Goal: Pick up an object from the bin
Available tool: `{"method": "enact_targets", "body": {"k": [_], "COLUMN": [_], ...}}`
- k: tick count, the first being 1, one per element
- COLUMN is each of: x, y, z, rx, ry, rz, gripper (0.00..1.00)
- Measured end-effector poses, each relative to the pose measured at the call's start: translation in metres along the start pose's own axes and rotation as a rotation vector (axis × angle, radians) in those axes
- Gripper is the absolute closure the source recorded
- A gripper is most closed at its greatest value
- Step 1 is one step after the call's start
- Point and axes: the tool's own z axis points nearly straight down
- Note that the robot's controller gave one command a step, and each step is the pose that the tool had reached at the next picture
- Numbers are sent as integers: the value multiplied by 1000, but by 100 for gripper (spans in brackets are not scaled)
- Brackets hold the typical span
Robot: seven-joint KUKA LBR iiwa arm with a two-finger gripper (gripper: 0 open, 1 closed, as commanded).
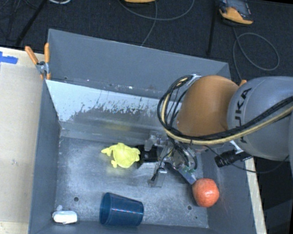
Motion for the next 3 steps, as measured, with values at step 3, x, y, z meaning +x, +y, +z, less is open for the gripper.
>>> {"method": "enact_targets", "body": {"k": [3], "x": [-43], "y": [-48], "z": [-92], "rx": [0], "ry": [5], "rz": [-45], "gripper": [100]}}
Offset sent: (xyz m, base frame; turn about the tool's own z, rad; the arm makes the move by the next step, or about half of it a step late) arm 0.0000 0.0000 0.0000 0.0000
